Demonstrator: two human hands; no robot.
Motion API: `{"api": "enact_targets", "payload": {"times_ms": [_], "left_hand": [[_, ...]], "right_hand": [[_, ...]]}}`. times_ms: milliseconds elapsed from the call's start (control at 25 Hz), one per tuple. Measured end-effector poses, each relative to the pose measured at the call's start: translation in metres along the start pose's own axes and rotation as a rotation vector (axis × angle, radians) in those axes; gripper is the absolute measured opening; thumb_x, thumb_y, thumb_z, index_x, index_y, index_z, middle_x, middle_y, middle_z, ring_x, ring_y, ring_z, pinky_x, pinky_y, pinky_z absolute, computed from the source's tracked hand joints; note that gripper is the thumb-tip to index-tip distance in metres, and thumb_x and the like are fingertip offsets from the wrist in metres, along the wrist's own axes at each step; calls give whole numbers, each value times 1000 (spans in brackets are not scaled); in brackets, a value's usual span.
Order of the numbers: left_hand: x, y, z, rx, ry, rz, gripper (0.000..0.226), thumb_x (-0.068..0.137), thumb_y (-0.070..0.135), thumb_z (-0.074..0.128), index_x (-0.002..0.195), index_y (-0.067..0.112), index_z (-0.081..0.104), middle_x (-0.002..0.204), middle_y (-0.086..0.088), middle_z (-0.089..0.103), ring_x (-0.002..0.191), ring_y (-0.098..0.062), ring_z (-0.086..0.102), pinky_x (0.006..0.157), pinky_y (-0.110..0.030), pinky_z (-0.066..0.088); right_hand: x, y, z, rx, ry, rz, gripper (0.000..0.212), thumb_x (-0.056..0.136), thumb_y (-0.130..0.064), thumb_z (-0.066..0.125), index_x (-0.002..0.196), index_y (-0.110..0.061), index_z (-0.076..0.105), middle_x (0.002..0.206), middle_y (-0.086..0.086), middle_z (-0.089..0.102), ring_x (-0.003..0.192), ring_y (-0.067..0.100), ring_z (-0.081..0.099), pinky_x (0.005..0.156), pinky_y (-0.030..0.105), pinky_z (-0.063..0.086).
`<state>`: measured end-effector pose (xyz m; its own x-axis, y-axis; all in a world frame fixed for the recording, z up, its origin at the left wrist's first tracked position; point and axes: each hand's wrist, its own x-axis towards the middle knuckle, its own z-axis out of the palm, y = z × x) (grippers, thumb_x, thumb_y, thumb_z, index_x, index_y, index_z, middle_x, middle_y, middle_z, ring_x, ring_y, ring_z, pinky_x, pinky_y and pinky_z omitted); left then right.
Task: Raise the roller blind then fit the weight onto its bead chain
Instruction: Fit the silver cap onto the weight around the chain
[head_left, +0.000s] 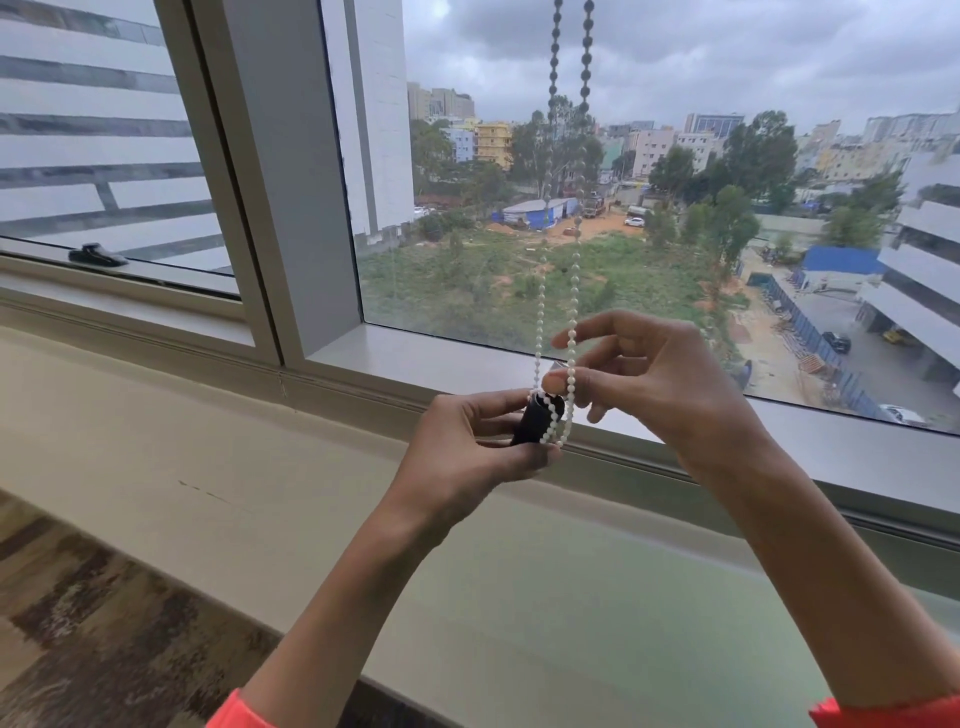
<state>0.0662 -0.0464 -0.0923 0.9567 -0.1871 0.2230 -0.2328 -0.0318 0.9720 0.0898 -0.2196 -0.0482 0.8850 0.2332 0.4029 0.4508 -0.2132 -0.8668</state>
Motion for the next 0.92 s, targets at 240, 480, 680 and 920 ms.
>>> {"api": "enact_targets", "payload": {"times_ms": [240,480,680,920], "left_hand": [[-1,6,-4,-149,-108,-126,31,71,-9,73,98,7,74,84,-11,74,73,-18,69,73,-34,59],[-2,14,-8,-130,-154,-166,30,72,-12,70,96,5,73,84,-12,73,75,-21,68,75,-36,60],[-3,16,-8,-117,-204,-183,33,72,-13,70,99,5,73,86,-14,73,78,-24,68,74,-36,60],[-4,18,-8,-103,-246,-187,31,72,-10,71,98,6,73,85,-12,73,78,-25,68,72,-34,59]], "right_hand": [[-1,1,-5,47,-164,-19,32,69,-18,72,98,-6,73,89,6,76,80,23,70,77,32,59],[0,-6,-12,24,-270,-119,35,71,-9,70,106,-11,70,82,4,70,76,18,66,77,25,54],[4,-14,-16,-79,-369,-155,31,68,-11,72,100,-13,72,84,-5,70,81,9,64,79,19,50],[6,-24,-22,-194,-462,-228,30,74,-4,72,101,-16,72,107,8,69,100,24,66,86,34,55]]}}
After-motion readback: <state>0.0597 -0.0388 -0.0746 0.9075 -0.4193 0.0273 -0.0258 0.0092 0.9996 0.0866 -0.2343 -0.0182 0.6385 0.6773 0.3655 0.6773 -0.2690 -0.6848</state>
